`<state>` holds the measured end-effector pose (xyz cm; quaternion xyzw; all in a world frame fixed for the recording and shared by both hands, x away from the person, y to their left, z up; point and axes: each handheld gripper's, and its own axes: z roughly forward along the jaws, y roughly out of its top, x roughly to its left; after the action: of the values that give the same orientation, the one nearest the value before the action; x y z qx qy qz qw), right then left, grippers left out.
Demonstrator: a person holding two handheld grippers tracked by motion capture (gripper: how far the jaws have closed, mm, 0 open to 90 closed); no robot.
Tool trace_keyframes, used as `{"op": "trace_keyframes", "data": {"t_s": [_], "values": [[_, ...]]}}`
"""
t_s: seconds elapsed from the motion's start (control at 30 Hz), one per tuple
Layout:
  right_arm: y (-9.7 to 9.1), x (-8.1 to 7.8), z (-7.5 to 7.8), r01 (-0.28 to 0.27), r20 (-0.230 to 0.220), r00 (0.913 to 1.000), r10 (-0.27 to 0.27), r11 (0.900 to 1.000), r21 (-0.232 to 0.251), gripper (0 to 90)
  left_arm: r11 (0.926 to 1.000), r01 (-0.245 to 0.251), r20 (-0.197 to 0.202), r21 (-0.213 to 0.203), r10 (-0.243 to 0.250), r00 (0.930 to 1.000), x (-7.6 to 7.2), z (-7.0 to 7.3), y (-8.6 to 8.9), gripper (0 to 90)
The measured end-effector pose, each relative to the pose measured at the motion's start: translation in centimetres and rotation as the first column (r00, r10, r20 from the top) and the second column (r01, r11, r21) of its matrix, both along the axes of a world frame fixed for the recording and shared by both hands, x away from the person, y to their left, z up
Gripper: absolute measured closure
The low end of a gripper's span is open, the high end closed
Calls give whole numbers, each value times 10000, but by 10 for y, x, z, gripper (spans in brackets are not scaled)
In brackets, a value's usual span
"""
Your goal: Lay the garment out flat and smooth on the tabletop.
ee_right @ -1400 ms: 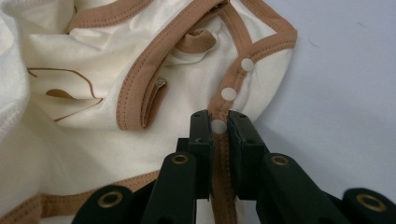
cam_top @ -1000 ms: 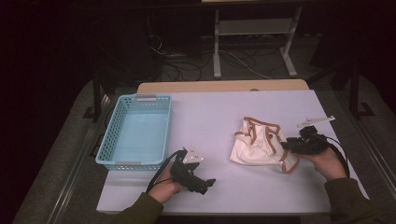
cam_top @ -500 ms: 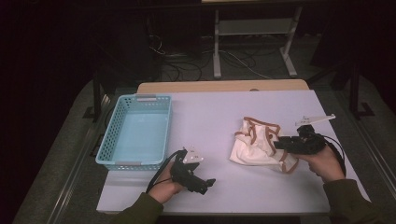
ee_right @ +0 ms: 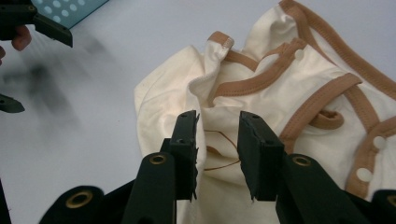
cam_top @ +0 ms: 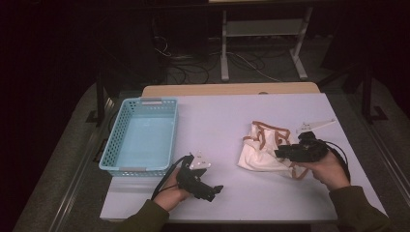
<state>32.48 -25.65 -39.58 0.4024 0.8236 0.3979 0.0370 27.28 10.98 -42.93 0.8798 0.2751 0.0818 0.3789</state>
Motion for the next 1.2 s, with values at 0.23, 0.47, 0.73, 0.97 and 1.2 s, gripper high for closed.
{"op": "trace_keyframes", "data": {"t_s": [0.23,0.47,0.73,0.97,1.2], "values": [[8,2,-5,-378,-218,9991,374,9991,-166,670,10000,-5,1,-16,5,10000,0,0,0,0],[18,5,-16,-670,-549,9964,646,9968,-431,671,10000,0,4,-35,0,10000,0,-1,-1,0],[22,6,-23,-860,-780,9936,815,9947,-560,695,10000,10,8,-34,-10,10000,0,-1,-1,0],[24,6,-24,-938,-708,9936,885,9927,-753,777,10000,-3,8,-35,3,10000,0,-1,-1,0],[23,5,-22,-1018,-575,9936,977,9921,-737,871,10000,-10,14,-21,10,10000,0,0,0,0]]}}
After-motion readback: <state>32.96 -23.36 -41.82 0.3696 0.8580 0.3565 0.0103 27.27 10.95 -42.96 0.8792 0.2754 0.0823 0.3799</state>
